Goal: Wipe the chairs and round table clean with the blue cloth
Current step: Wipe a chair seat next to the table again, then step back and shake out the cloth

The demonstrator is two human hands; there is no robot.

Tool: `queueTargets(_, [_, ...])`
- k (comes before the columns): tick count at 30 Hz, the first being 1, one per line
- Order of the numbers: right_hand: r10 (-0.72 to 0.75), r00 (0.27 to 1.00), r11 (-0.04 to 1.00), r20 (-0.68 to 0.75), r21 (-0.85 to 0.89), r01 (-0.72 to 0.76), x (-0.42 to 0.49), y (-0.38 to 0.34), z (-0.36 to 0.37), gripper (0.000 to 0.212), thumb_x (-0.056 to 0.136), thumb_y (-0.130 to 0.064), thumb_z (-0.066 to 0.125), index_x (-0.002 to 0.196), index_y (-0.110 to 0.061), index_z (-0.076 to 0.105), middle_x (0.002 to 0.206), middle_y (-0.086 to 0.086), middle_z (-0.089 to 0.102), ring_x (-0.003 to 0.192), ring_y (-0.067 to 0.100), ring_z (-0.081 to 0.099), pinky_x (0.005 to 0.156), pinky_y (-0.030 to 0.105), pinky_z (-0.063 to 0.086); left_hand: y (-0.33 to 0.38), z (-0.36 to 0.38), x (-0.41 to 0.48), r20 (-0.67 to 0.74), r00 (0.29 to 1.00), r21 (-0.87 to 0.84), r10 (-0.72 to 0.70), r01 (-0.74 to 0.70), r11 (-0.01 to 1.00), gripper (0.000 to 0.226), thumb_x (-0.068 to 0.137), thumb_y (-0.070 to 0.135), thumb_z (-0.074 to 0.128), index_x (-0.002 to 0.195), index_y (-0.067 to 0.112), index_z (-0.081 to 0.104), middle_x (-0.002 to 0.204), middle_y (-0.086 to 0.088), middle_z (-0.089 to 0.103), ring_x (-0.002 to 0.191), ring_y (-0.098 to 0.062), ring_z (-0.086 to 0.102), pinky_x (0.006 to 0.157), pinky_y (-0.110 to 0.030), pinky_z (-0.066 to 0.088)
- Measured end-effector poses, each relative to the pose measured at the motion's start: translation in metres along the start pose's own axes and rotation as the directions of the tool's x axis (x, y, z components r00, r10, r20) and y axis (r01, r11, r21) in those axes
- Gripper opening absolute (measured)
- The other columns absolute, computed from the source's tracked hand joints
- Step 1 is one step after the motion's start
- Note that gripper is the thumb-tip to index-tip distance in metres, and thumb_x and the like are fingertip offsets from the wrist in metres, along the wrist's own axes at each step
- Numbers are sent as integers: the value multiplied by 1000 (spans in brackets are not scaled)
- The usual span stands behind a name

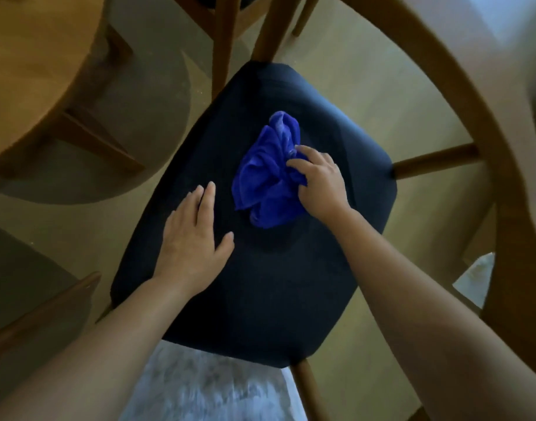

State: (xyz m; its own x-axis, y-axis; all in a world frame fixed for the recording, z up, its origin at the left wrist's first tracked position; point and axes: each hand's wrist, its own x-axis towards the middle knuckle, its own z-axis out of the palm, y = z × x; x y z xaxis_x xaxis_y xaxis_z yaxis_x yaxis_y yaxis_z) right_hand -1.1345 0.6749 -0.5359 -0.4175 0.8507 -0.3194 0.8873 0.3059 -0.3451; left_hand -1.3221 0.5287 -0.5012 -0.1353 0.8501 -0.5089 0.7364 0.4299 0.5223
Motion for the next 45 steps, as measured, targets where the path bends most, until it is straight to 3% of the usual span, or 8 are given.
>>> queueTargets(4, [116,989,983,-89,-131,-127,-43,39,1,36,62,12,59,92,-6,70,116,12,63,85,39,57,67,40,49,27,16,-3,79,996,29,37,-40,999,83,91,38,49,148,21,-9,157,-5,3,144,-19,6,117,-40,12])
queueTargets(8, [395,916,902,-76,-157,-402,-82,70,-3,32,78,6,49,105,-6,61,124,8,54,99,33,49,79,40,45,55,31,-11,144,985,46,100,-108,993,81,93,37,46,148,22,-12,157,-4,-1,144,-16,3,118,-37,9])
queueTargets(15, [775,626,631,-84,135,-764,-128,67,15,24,80,3,46,102,-4,52,116,9,49,99,31,48,80,37,45,70,47,-34,172,975,78,143,-158,984,79,93,35,46,148,20,-9,157,-5,-2,144,-18,4,116,-34,8])
queueTargets(19, [846,528,523,72,76,-849,-171,39,34,24,86,-5,49,110,-6,48,124,10,44,106,32,48,82,35,41,60,47,-58,194,975,101,110,-132,986,76,94,30,46,149,19,-4,157,-5,-3,144,-19,2,116,-34,8])
queueTargets(23, [787,584,591,197,29,-806,-208,-13,52,32,86,-6,51,117,-9,47,128,10,40,112,32,44,90,38,42,48,35,-91,170,980,143,99,-124,982,74,92,26,47,149,17,1,157,-8,0,144,-21,5,115,-35,11])
queueTargets(30, [479,789,755,385,278,-594,-216,-110,62,41,83,-6,47,124,-11,51,133,11,47,116,32,49,93,34,41,16,-19,-161,-5,996,124,87,-86,989,72,91,23,50,149,16,10,155,-7,11,142,-22,12,113,-35,17])
queueTargets(38, [246,968,744,-50,650,-155,-250,-239,-31,31,82,2,47,104,-14,61,114,3,54,98,17,53,78,24,41,-15,-85,-254,-215,972,16,92,-91,996,68,88,21,55,147,16,21,150,-3,28,138,-21,24,110,-34,25])
queueTargets(45, [-125,986,800,-114,577,168,-326,-318,-115,34,81,-1,54,107,-23,58,110,-8,48,101,11,51,87,27,45,-27,-146,-326,-261,962,-173,84,-132,976,92,80,38,69,149,19,12,152,-1,24,139,-20,24,112,-43,28])
